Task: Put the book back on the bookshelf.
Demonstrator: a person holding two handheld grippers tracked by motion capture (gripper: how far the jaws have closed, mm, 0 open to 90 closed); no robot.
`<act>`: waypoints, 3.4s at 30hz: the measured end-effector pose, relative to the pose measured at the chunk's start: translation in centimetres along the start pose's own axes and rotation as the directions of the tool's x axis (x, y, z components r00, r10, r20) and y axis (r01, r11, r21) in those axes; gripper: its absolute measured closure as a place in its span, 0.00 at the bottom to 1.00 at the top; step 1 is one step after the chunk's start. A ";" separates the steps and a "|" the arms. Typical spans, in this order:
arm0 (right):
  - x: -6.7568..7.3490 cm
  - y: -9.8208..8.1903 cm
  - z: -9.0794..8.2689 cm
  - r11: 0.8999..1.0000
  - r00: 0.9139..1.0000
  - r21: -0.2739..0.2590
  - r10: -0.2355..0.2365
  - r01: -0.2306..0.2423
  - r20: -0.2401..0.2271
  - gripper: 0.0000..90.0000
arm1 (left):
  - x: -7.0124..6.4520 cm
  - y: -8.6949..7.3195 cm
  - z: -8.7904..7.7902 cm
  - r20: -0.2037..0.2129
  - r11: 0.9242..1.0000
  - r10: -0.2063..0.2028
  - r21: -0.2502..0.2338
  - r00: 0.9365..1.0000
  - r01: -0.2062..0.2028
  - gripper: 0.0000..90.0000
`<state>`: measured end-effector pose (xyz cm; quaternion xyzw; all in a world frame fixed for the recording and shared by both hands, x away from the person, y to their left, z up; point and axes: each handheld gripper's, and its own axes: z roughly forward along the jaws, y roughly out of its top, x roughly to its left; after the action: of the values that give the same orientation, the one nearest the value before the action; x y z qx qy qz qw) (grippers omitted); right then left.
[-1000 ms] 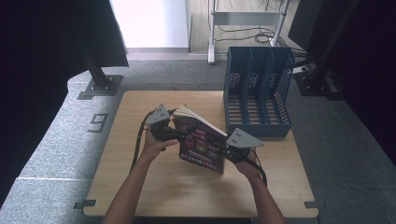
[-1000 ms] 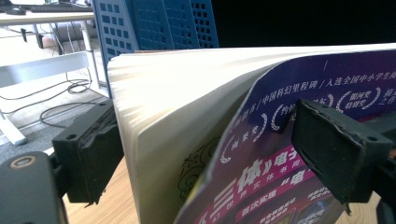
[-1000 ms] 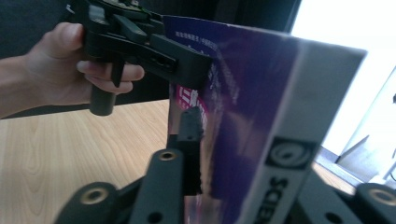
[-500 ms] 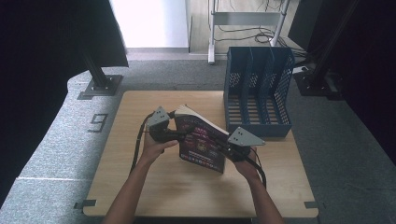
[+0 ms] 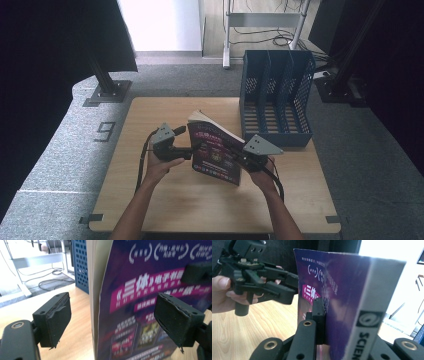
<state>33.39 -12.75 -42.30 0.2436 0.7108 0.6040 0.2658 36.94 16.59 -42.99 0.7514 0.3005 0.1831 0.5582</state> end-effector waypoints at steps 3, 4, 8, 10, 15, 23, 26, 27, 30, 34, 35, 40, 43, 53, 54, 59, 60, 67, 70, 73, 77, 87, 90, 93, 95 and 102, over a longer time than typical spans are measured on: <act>0.0 0.0 0.0 1.000 1.000 0.002 0.003 -0.003 0.001 0.90 | 0.0 -0.7 -0.5 -0.001 1.000 -0.008 0.005 1.000 0.008 0.16; -0.1 0.0 0.0 1.000 1.000 0.003 0.006 -0.006 -0.001 0.90 | -0.1 -0.9 -0.7 -0.005 1.000 -0.006 0.008 1.000 0.006 0.16; -0.1 0.0 0.0 1.000 1.000 0.004 0.009 -0.009 0.000 0.90 | -0.2 -1.6 -1.4 -0.015 1.000 -0.011 0.013 1.000 0.011 0.16; -0.1 0.1 0.0 1.000 1.000 0.006 0.011 -0.011 0.001 0.90 | -0.3 -2.0 -1.8 -0.015 1.000 -0.019 0.008 1.000 0.019 0.16; -0.2 0.1 0.1 1.000 1.000 0.012 0.023 -0.023 0.007 0.90 | -0.6 -3.1 -2.5 -0.042 1.000 -0.012 0.024 0.999 0.013 0.16; -0.2 0.2 0.2 0.999 0.999 0.019 0.034 -0.034 0.020 0.90 | -1.4 -4.8 -3.5 -0.066 0.999 -0.009 0.050 0.998 0.012 0.16; -0.1 0.2 0.3 0.999 0.999 0.020 0.044 -0.044 0.024 0.90 | -1.5 -5.4 -3.8 -0.069 0.998 -0.021 0.061 0.997 0.025 0.16; -0.1 0.2 0.3 0.999 0.999 0.020 0.043 -0.043 0.028 0.90 | -1.5 -5.7 -3.9 -0.071 0.998 -0.024 0.064 0.997 0.028 0.16; 0.0 0.2 0.4 0.999 0.998 0.020 0.050 -0.051 0.034 0.90 | -1.4 -6.4 -4.0 -0.073 0.997 -0.031 0.074 0.997 0.036 0.16; 0.0 0.3 0.4 0.998 0.997 0.020 0.059 -0.060 0.040 0.90 | -1.3 -7.3 -3.7 -0.079 0.995 -0.037 0.094 0.996 0.044 0.16; 0.0 0.3 0.4 0.998 0.997 0.020 0.064 -0.065 0.042 0.90 | -1.3 -7.4 -3.7 -0.079 0.994 -0.037 0.096 0.996 0.045 0.16; 0.1 0.3 0.4 0.997 0.996 0.014 0.080 -0.081 0.050 0.90 | -1.4 -7.7 -3.7 -0.080 0.993 -0.041 0.104 0.996 0.050 0.16; 0.2 0.4 0.4 0.996 0.995 0.011 0.087 -0.087 0.053 0.90 | -1.5 -7.7 -4.0 -0.084 0.993 -0.046 0.102 0.995 0.055 0.16; 0.7 1.2 0.4 0.996 0.994 -0.023 0.090 -0.089 0.061 0.91 | -1.3 -8.0 -4.7 -0.101 0.993 -0.071 0.090 0.992 0.080 0.16; 0.8 1.2 0.4 0.996 0.994 -0.026 0.092 -0.091 0.063 0.91 | -1.3 -8.1 -4.7 -0.100 0.992 -0.075 0.089 0.992 0.084 0.16; 0.8 1.4 0.3 0.995 0.992 -0.033 0.094 -0.091 0.085 0.91 | -1.2 -8.2 -4.8 -0.103 0.991 -0.086 0.090 0.991 0.095 0.16; 0.7 1.4 0.3 0.995 0.992 -0.033 0.095 -0.093 0.085 0.91 | -1.2 -8.2 -4.8 -0.104 0.991 -0.086 0.090 0.991 0.095 0.16; 0.6 1.6 0.0 0.994 0.991 -0.053 0.100 -0.095 0.085 0.91 | -1.2 -8.5 -4.8 -0.107 0.990 -0.086 0.099 0.990 0.097 0.16; 0.6 1.9 -0.1 0.994 0.991 -0.059 0.100 -0.095 0.088 0.91 | -1.2 -8.5 -4.8 -0.111 0.990 -0.087 0.102 0.990 0.098 0.16; 0.6 2.1 -0.2 0.993 0.991 -0.067 0.100 -0.094 0.093 0.91 | -1.2 -8.5 -4.8 -0.115 0.989 -0.089 0.105 0.989 0.102 0.17; 0.6 2.4 -0.3 0.993 0.991 -0.078 0.099 -0.092 0.094 0.91 | -1.1 -8.6 -4.9 -0.119 0.988 -0.095 0.109 0.988 0.108 0.17; 0.5 3.1 -0.5 0.992 0.990 -0.097 0.093 -0.083 0.104 0.91 | -1.1 -8.6 -5.0 -0.120 0.988 -0.099 0.104 0.988 0.111 0.17; 0.4 3.2 -0.5 0.992 0.990 -0.099 0.093 -0.083 0.105 0.91 | -1.1 -8.6 -5.0 -0.120 0.988 -0.100 0.104 0.988 0.112 0.17; 0.4 3.3 -0.5 0.991 0.990 -0.102 0.093 -0.082 0.108 0.91 | -1.1 -8.6 -5.0 -0.120 0.988 -0.100 0.104 0.988 0.113 0.17; 0.4 3.3 -0.5 0.991 0.990 -0.103 0.093 -0.082 0.110 0.91 | -1.1 -8.6 -5.0 -0.120 0.988 -0.102 0.104 0.988 0.114 0.17; 0.3 3.8 -0.5 0.991 0.988 -0.110 0.096 -0.083 0.120 0.91 | -1.3 -8.6 -4.9 -0.118 0.987 -0.098 0.113 0.988 0.111 0.17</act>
<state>32.93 -12.39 -38.53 0.2982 0.6486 0.6352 0.2946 30.87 21.00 -49.53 0.7551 0.3810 0.1772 0.5032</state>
